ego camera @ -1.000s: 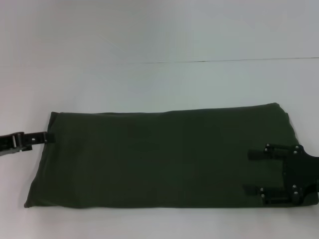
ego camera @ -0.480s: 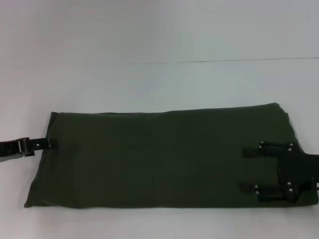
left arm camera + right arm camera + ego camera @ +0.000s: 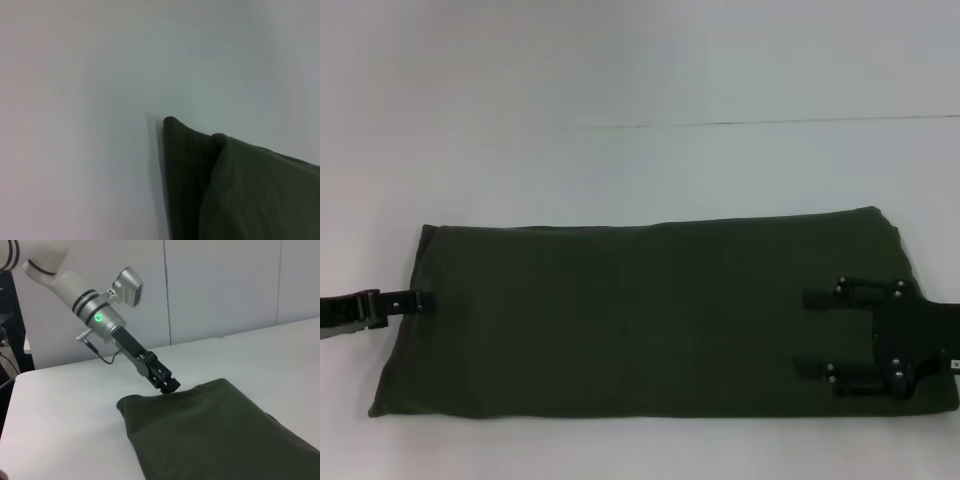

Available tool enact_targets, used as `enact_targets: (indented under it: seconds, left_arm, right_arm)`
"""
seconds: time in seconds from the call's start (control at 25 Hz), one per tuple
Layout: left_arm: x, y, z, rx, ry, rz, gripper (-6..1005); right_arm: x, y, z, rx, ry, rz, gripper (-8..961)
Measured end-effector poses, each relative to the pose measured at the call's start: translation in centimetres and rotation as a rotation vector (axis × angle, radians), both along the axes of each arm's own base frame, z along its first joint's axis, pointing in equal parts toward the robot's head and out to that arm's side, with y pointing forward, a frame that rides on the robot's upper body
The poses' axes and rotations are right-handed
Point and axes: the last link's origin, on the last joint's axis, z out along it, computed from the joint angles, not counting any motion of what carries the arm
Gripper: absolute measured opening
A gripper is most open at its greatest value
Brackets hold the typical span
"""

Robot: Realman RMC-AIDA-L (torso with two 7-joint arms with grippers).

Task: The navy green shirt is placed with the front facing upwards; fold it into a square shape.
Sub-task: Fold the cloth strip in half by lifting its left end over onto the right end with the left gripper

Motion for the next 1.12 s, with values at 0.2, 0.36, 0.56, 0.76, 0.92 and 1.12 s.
enact_targets:
  seconds: [0.2, 0.36, 0.56, 0.76, 0.92, 1.12]
  left_arm:
    - [0.0, 0.0, -0.5, -0.009, -0.008, 0.003, 878]
    - [0.0, 0.1, -0.6, -0.013, -0.005, 0.000, 878]
    - [0.1, 0.1, -0.8, -0.018, -0.010, -0.001, 877]
    - [0.3, 0.1, -1.3, -0.033, -0.023, -0.004, 877]
    - [0.7, 0.3, -1.4, -0.043, -0.029, -0.016, 877]
    - [1.1, 0.5, -1.9, -0.058, -0.036, -0.027, 877]
  right_arm:
    - [0.0, 0.2, 0.0, 0.001, -0.001, -0.012, 839]
    - [0.0, 0.3, 0.0, 0.004, -0.002, -0.012, 839]
    - [0.0, 0.3, 0.0, 0.005, -0.003, -0.013, 839]
    - [0.0, 0.3, 0.0, 0.006, -0.003, -0.013, 838]
    - [-0.1, 0.4, 0.0, 0.007, -0.004, -0.013, 838]
    - [-0.1, 0.4, 0.0, 0.005, -0.002, -0.020, 837]
